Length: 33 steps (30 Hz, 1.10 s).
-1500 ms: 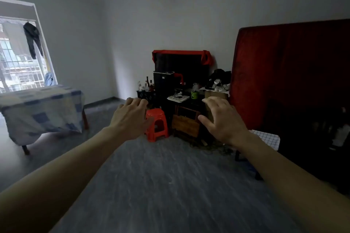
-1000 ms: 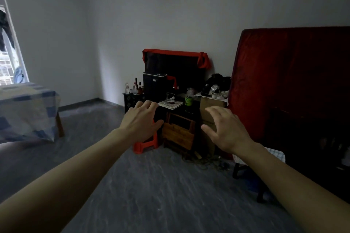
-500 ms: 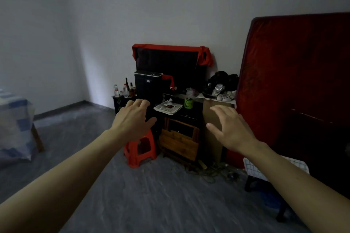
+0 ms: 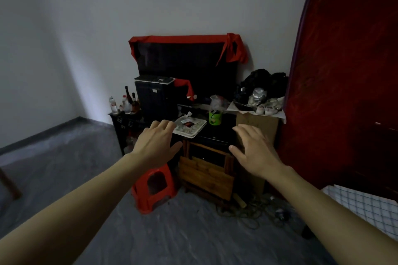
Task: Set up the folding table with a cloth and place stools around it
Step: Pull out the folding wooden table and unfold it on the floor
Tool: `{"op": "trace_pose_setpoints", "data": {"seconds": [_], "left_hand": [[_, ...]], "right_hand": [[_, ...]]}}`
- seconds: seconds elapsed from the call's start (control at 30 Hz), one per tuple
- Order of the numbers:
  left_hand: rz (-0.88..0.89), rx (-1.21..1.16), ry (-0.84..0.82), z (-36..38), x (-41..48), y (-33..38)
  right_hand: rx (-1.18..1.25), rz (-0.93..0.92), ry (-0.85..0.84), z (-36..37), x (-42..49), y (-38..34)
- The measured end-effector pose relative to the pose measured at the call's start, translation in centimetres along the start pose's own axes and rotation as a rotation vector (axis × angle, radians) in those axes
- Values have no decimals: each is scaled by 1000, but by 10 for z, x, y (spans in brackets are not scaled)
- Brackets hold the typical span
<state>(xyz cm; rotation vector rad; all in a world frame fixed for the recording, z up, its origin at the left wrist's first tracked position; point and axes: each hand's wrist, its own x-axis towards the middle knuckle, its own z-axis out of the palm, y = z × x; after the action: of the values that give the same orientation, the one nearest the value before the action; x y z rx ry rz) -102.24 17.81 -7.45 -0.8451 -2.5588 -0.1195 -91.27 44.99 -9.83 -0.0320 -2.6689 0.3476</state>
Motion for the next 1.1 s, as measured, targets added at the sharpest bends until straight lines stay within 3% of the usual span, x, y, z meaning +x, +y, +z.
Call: {"op": "trace_pose_setpoints", "data": {"seconds": [0.27,0.47,0.73,1.1], "left_hand": [[83,7,-20,89,164,-67],[111,-62,-62,214,273,-124],[142,-169,-161,357,430,-206],[191,-196,-312,520,515,-220]], "right_hand": [[-63,52,11,65,150,53],[-91,118,3,165,263,95],[-102,204,-129,287,429,140],[-73,378,-258,433,485,230]]}}
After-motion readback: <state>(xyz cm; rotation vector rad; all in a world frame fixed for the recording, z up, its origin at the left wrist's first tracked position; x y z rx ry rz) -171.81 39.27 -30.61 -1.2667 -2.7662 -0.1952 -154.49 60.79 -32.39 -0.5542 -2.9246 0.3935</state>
